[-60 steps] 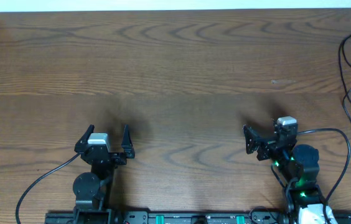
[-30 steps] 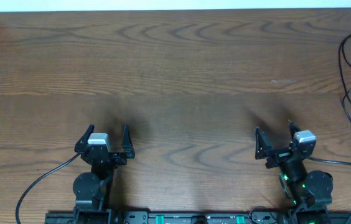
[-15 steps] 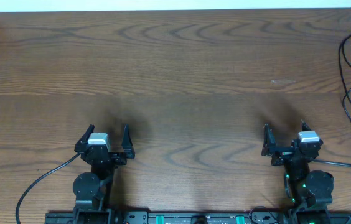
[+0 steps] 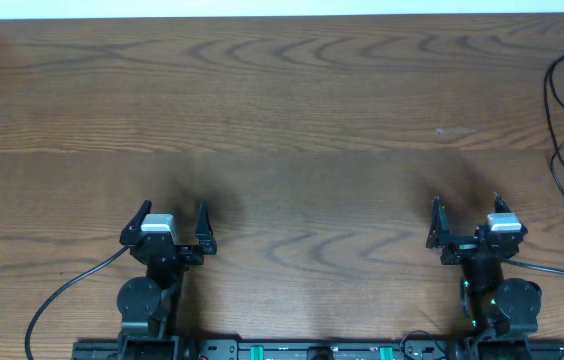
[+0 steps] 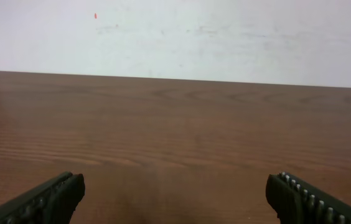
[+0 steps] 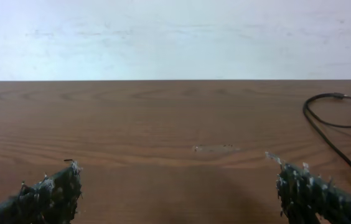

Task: Untangle cables

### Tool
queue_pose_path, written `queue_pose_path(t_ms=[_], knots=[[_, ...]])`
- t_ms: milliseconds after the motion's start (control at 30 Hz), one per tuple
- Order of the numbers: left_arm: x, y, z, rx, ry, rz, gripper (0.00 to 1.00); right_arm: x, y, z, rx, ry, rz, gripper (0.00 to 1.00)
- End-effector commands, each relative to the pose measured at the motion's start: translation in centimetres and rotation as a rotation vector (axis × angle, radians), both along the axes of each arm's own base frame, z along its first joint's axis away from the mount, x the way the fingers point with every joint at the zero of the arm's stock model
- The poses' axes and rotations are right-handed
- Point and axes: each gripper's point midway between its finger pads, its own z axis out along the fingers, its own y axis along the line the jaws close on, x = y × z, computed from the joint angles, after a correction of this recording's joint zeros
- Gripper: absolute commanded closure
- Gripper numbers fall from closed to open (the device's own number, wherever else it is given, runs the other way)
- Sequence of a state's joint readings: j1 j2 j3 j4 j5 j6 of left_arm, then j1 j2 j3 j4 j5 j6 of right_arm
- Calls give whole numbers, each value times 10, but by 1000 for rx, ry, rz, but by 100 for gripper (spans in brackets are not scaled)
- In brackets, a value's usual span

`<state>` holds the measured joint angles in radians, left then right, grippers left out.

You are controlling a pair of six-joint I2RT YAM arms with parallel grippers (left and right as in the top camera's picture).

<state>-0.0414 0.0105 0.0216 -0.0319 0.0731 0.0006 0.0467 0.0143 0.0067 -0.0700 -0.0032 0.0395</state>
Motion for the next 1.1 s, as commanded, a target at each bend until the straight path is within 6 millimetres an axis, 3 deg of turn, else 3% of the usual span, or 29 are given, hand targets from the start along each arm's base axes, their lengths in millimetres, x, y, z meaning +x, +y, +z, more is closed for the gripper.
queue_pose_path(t_ms=[0, 200, 733, 1067], knots=[[-1, -4, -16, 2, 46, -24, 2, 0, -5, 0, -51, -5, -19, 1], [-1, -4, -15, 2, 45, -24, 2, 0, -5, 0, -152, -9, -12, 1], [-1, -4, -15, 2, 45, -24, 2, 0, -5, 1, -153, -11, -13, 1], [-1, -4, -15, 2, 45, -24, 2, 0, -18, 1, -153, -7, -65, 1]])
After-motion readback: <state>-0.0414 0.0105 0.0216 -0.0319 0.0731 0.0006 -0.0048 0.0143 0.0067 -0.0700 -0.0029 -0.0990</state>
